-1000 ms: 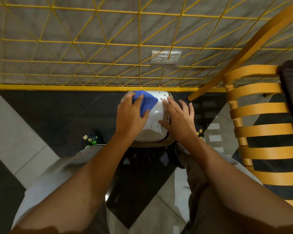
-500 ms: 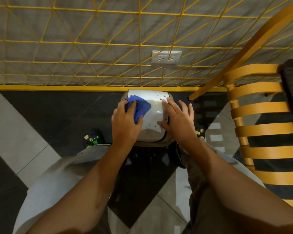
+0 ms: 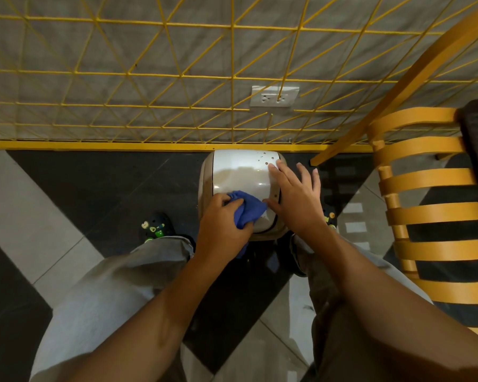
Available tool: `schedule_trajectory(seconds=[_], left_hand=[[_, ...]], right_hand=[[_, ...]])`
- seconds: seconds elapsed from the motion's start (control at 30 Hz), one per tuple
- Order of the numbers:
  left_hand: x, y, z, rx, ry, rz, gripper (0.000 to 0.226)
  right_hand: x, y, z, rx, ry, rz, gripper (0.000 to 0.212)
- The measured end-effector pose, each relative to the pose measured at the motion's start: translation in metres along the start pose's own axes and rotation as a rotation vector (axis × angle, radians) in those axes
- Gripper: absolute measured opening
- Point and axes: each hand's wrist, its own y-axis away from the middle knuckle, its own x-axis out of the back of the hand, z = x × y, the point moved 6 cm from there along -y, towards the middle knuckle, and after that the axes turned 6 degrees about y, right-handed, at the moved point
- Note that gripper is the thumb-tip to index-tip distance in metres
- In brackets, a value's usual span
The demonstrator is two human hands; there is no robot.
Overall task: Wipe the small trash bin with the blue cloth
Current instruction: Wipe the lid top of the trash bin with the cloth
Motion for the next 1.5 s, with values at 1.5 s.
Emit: schedule_trajectory(seconds=[1.5], left_hand=[[0.015,-0.066,-0.008,-0.150,-0.445,-0.072,0.071]], right_hand=[[0.037,-0.023,0.009,-0.180,-0.417,-0.041,0.055]])
